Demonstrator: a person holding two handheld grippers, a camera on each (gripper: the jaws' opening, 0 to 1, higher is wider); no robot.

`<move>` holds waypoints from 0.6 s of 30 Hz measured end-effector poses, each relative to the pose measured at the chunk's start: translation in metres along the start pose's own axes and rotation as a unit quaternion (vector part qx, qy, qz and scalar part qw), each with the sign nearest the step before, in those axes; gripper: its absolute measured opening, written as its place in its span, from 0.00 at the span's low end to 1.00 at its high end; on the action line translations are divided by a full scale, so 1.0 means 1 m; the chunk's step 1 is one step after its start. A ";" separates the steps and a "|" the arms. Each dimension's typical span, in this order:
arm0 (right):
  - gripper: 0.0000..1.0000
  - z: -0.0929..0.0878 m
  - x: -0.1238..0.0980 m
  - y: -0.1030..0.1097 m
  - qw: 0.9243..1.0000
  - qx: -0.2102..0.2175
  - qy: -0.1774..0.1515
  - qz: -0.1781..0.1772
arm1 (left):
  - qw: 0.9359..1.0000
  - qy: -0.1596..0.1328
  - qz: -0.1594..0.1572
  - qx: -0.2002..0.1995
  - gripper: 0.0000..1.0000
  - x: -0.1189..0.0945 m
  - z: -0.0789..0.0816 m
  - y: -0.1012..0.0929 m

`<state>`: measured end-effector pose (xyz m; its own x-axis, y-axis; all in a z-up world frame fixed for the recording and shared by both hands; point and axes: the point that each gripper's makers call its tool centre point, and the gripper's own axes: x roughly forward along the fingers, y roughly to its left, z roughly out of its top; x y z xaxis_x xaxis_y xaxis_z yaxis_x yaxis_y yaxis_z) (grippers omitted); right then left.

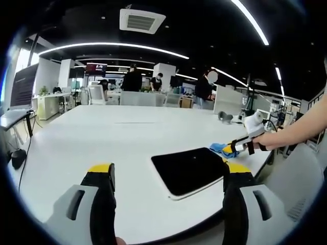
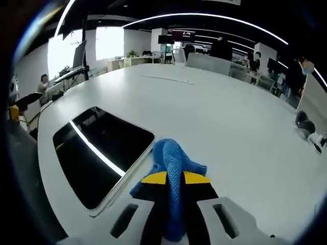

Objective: Wipe the mirror surface with the cleaning cloth until all visible marks leave the cleaned area.

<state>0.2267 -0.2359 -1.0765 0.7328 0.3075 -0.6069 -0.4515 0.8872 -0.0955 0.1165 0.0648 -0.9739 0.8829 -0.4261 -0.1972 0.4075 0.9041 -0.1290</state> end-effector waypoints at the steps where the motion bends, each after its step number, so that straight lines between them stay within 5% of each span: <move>1: 0.02 0.001 0.000 0.001 1.000 -0.008 -0.001 -0.002 | 1.000 0.000 0.000 0.000 0.85 0.000 0.000 0.000; 12: 0.00 0.028 0.002 -0.006 0.999 0.029 -0.024 -0.029 | 1.000 -0.003 0.000 -0.001 0.85 -0.001 0.002 -0.002; 18: 0.00 0.049 0.004 -0.011 0.994 0.093 -0.050 -0.040 | 1.000 -0.010 0.002 -0.002 0.85 -0.001 0.004 -0.001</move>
<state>0.2595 -0.2275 -1.0398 0.8134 0.2586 -0.5211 -0.2955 0.9553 0.0129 0.1157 0.0643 -0.9696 0.8893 -0.4210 -0.1786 0.4023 0.9059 -0.1320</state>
